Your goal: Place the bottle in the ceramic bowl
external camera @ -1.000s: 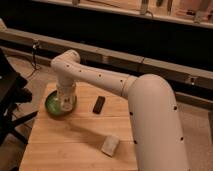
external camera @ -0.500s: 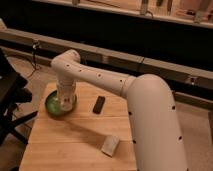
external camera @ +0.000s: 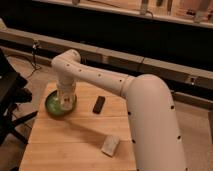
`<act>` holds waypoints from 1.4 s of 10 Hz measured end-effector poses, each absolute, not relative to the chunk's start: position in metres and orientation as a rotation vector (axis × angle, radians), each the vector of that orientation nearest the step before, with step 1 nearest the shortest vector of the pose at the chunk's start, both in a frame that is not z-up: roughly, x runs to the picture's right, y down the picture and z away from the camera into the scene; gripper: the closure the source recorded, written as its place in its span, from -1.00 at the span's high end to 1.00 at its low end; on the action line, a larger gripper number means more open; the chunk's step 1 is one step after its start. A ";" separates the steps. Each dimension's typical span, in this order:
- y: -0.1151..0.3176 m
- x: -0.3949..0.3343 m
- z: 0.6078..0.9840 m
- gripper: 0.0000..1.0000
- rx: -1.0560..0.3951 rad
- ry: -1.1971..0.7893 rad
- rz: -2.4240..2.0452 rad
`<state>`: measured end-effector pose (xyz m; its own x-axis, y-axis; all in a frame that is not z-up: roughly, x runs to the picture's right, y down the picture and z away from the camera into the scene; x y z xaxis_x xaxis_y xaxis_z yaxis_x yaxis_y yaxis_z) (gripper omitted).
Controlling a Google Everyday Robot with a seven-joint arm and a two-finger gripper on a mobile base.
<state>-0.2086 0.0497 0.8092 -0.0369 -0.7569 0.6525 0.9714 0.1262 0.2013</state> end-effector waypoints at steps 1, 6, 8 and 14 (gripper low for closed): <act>0.050 -0.209 0.810 -0.21 -0.369 -0.740 -1.441; 0.049 -0.209 0.813 -0.15 -0.370 -0.745 -1.435; 0.048 -0.209 0.815 -0.15 -0.369 -0.747 -1.431; 0.047 -0.210 0.818 -0.14 -0.370 -0.753 -1.426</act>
<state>-0.2098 0.0470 0.8181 -0.0292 -0.7484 0.6626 0.9690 0.1414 0.2024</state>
